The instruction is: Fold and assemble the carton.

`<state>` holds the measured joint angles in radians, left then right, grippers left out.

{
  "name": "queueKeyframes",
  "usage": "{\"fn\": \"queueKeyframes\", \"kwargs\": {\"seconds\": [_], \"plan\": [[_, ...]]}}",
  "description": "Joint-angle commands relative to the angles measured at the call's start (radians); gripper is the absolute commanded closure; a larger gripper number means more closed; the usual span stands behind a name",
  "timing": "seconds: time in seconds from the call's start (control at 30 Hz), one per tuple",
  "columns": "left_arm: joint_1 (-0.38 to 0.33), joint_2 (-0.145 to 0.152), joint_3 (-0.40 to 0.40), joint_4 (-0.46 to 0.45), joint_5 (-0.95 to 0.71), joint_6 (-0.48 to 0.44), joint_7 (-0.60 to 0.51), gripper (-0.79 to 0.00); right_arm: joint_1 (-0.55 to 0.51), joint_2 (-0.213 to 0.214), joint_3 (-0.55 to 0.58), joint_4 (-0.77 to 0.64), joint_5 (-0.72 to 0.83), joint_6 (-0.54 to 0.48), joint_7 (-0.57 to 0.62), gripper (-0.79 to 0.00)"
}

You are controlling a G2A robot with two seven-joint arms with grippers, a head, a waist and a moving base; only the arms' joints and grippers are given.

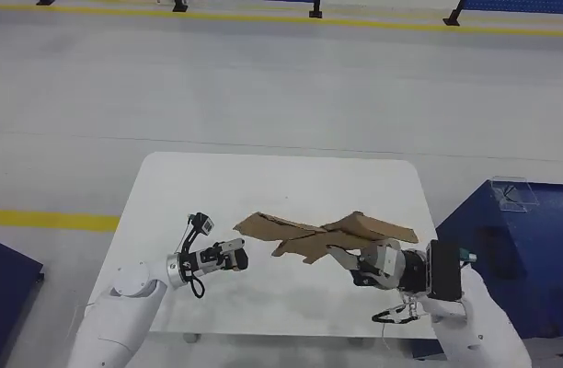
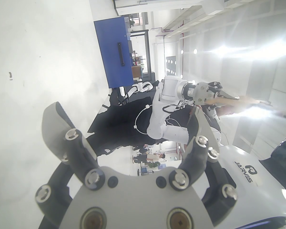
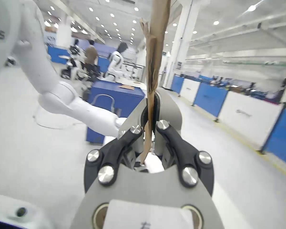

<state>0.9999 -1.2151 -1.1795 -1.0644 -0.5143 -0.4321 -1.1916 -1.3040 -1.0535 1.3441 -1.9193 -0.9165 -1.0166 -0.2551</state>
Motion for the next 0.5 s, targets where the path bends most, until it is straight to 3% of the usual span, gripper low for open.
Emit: {"fn": "queueKeyframes", "kwargs": {"seconds": [0.0,0.27,0.47], "plan": [[0.000,0.000,0.000,0.000,0.000,0.000,0.000,-0.785,0.027,0.014,-0.066,0.010,0.263,0.004,0.149,0.000],[0.000,0.000,0.000,0.000,0.000,0.000,0.000,-0.785,0.121,0.073,-0.231,0.080,1.041,0.046,0.629,0.000],[0.000,0.000,0.000,0.000,0.000,0.000,0.000,-0.785,0.159,0.099,-0.288,0.122,1.403,0.185,0.960,0.000]]}}
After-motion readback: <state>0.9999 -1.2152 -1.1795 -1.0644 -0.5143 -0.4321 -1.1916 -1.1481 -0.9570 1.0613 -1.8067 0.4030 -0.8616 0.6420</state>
